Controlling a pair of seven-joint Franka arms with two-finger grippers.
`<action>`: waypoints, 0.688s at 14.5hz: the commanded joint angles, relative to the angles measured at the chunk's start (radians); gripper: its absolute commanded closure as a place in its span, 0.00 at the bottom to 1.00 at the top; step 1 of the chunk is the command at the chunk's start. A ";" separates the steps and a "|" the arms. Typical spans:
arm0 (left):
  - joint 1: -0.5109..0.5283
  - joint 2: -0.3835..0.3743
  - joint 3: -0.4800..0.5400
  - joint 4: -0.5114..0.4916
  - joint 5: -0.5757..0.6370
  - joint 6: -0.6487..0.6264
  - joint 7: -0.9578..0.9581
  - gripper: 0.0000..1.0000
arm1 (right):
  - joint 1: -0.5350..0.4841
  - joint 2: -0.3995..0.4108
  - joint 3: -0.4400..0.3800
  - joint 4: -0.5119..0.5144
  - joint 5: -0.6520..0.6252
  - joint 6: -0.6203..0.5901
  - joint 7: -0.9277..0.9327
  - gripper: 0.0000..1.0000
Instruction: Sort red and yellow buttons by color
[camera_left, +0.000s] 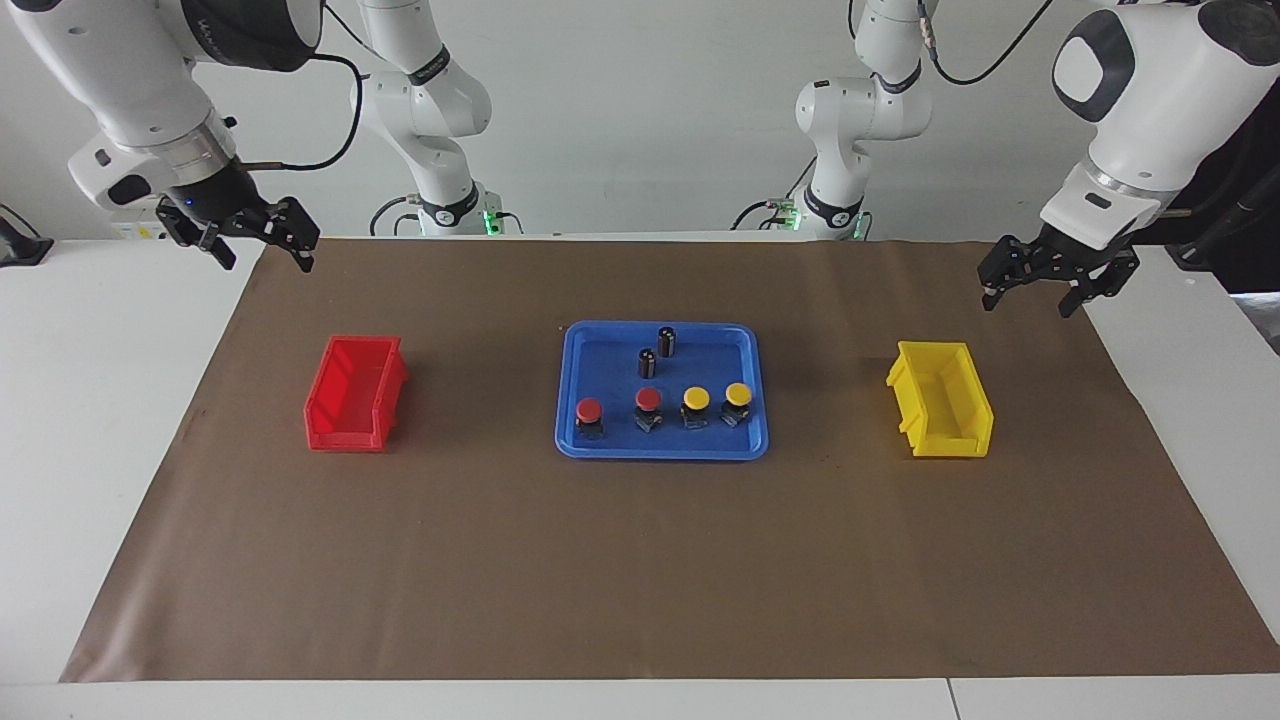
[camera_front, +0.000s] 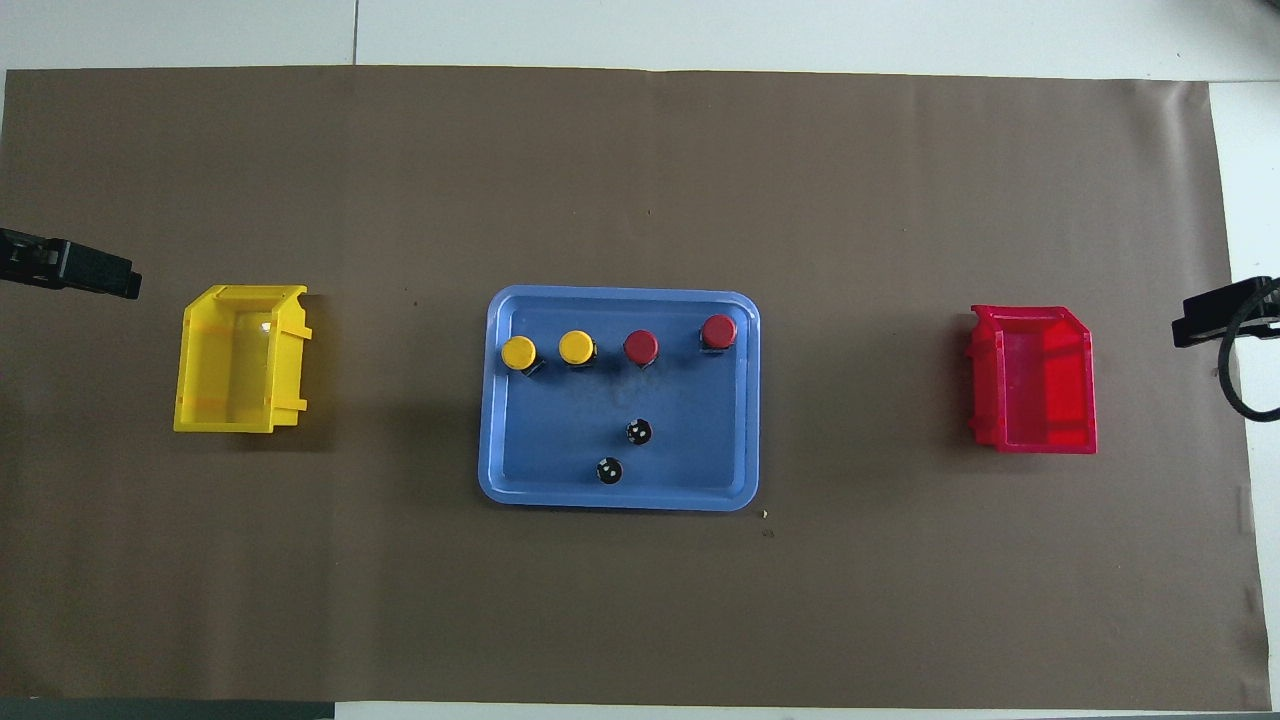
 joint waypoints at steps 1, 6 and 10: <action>-0.001 -0.018 0.000 -0.025 0.017 0.015 0.011 0.00 | 0.000 -0.002 0.000 0.001 -0.004 0.002 -0.013 0.00; -0.004 -0.019 0.000 -0.029 0.017 0.009 0.007 0.00 | 0.006 -0.005 0.000 -0.008 -0.003 0.000 -0.010 0.00; -0.006 -0.019 0.000 -0.029 0.017 0.009 0.007 0.00 | 0.054 0.003 0.015 -0.001 -0.009 0.039 -0.033 0.00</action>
